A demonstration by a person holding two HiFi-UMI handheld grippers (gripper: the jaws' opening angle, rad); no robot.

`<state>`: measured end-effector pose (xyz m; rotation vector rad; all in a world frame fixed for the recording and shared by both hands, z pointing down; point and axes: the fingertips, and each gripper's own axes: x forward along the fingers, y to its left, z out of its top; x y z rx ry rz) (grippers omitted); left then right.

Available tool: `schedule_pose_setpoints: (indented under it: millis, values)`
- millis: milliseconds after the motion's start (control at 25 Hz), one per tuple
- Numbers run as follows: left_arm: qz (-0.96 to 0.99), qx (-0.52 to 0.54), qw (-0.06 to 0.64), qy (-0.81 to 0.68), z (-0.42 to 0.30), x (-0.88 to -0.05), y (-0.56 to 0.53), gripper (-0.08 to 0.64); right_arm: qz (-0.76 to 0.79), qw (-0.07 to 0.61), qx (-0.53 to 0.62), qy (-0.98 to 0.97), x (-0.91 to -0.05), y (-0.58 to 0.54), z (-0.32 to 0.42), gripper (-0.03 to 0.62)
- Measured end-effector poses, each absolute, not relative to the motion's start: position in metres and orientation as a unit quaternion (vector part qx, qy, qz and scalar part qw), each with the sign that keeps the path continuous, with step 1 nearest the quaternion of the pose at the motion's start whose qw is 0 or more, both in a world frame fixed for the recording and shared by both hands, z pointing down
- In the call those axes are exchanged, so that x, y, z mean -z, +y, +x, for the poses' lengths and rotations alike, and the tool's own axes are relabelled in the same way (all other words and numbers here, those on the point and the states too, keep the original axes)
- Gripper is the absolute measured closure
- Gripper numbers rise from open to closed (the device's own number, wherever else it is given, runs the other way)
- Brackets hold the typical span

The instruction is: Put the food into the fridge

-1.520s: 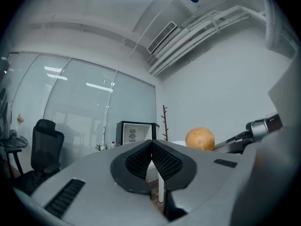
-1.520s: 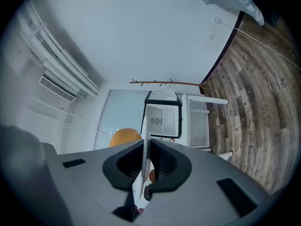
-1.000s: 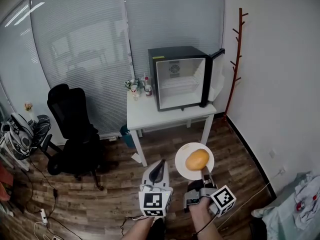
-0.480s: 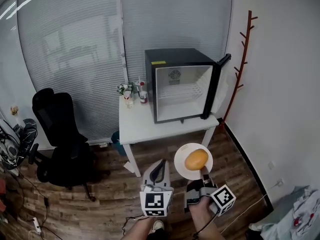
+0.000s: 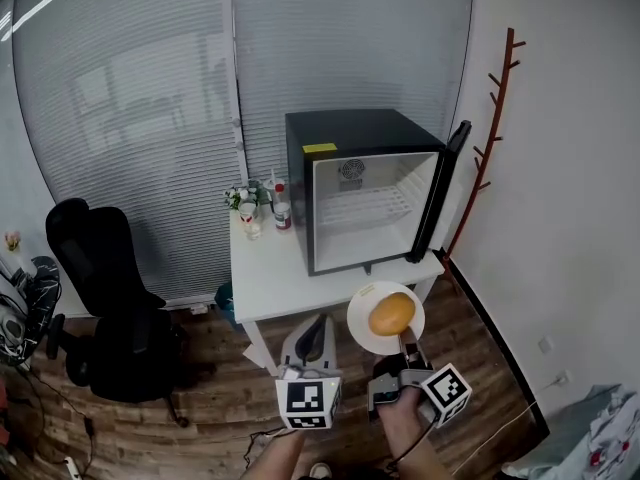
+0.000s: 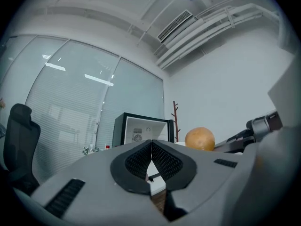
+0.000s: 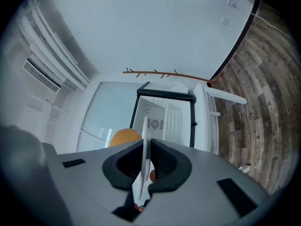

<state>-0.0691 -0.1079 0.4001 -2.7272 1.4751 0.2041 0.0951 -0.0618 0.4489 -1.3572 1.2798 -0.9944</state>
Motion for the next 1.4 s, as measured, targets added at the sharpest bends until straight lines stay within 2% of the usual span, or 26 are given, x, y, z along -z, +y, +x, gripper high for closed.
schedule_pose_setpoints:
  millis: [320,1000,1400]
  values:
    - [-0.877,-0.058,0.027,0.475,-0.038,-0.408,-0.163,0.534,-0.55,0.499,0.416,0.525,-0.46,-0.123,0.125,0.551]
    - [-0.845,-0.037,0.03,0.532,0.094,-0.406,-0.333,0.534,-0.516,0.464,0.468,0.547,-0.472,-0.311,0.257,0.551]
    - [-0.831,-0.026,0.028,0.555,0.106,-0.414,-0.394,0.534,-0.506,0.445,0.484,0.558,-0.475,-0.388,0.267,0.551]
